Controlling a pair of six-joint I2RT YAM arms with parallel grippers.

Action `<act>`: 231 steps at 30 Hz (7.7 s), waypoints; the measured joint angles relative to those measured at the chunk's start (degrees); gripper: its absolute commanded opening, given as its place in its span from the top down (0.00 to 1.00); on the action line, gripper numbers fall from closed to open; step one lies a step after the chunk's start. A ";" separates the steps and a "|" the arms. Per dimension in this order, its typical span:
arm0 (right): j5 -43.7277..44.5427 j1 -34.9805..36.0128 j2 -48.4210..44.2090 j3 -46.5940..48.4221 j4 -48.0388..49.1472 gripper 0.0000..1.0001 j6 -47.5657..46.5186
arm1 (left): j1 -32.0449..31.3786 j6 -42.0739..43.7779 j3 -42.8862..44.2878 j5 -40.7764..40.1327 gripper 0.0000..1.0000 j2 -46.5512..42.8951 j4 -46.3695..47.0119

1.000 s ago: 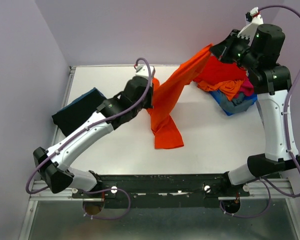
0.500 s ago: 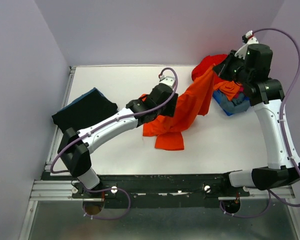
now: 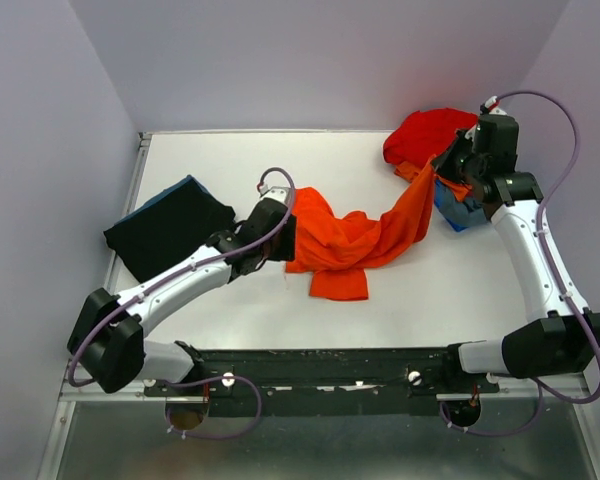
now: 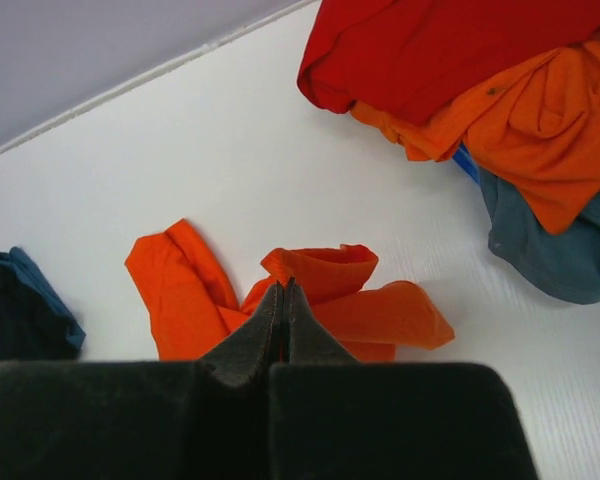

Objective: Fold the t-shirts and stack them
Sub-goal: Flatten out the tshirt

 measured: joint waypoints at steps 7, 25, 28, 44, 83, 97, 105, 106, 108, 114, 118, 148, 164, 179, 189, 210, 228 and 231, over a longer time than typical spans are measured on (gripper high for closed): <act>-0.68 0.04 0.00 -1.99 2.54 0.99 0.31 | 4.50 -2.49 -2.38 5.11 0.37 5.14 0.17; -2.21 0.04 0.00 -2.27 3.85 0.99 0.31 | 8.52 -6.47 -1.31 20.09 0.96 21.11 6.71; -2.47 0.04 0.00 -2.27 3.85 0.99 0.28 | 8.52 -6.54 -1.31 20.83 1.00 21.14 7.61; -3.08 -0.85 11.39 12.22 0.96 0.99 0.28 | 23.17 -8.46 4.59 13.16 1.00 5.14 5.18; -17.81 -4.11 -10.88 48.76 2.10 0.99 -5.81 | 42.58 -4.31 53.29 5.20 1.00 -12.24 -2.89; -20.59 -5.86 29.29 57.96 -7.98 0.99 -1.46 | 42.62 -5.92 69.61 5.53 1.00 22.32 -14.43; -29.14 -12.90 22.47 62.93 0.94 0.99 4.79 | 42.62 -6.10 79.69 6.29 1.00 17.42 -8.44; -29.99 -13.40 21.38 61.33 2.27 0.99 5.20 | 42.62 -6.27 76.78 6.67 1.00 16.39 -6.88; -31.26 -14.08 18.58 54.95 4.70 0.99 5.81 | 42.69 -7.23 65.66 8.00 1.00 13.00 -1.40; -34.49 -16.20 10.97 25.46 8.52 0.99 8.00 | 42.69 -11.37 32.11 11.78 1.00 9.92 10.45; -34.84 -18.21 6.05 4.74 8.96 0.99 9.68 | 41.00 -13.77 14.10 12.96 1.00 7.48 12.59; -19.91 -18.99 -41.22 -40.94 -0.94 0.99 1.81 | 27.12 -24.44 -34.51 4.33 1.00 -47.17 -0.66; -16.72 -5.84 -5.35 -22.45 5.51 0.99 -0.81 | 27.10 -24.87 -32.89 -0.09 1.00 -32.37 10.23; -16.50 -3.93 15.67 -2.78 2.69 0.99 -5.84 | 27.12 -24.61 -27.61 -6.73 1.00 -18.21 19.67; -15.91 -1.70 22.49 4.94 0.09 0.86 -7.78 | 27.87 -23.76 -24.87 -6.86 1.00 -11.32 22.75; -9.49 10.05 3.80 -25.62 23.37 0.91 3.04 | 37.62 -19.52 -8.35 -1.05 1.00 2.58 20.24; -6.64 11.28 1.92 -37.79 41.59 0.96 8.87 | 43.60 -23.08 -1.27 2.51 1.00 22.82 19.39; -5.64 11.30 1.66 -39.21 42.49 0.93 9.11 | 46.10 -24.20 1.01 3.61 1.00 25.40 20.59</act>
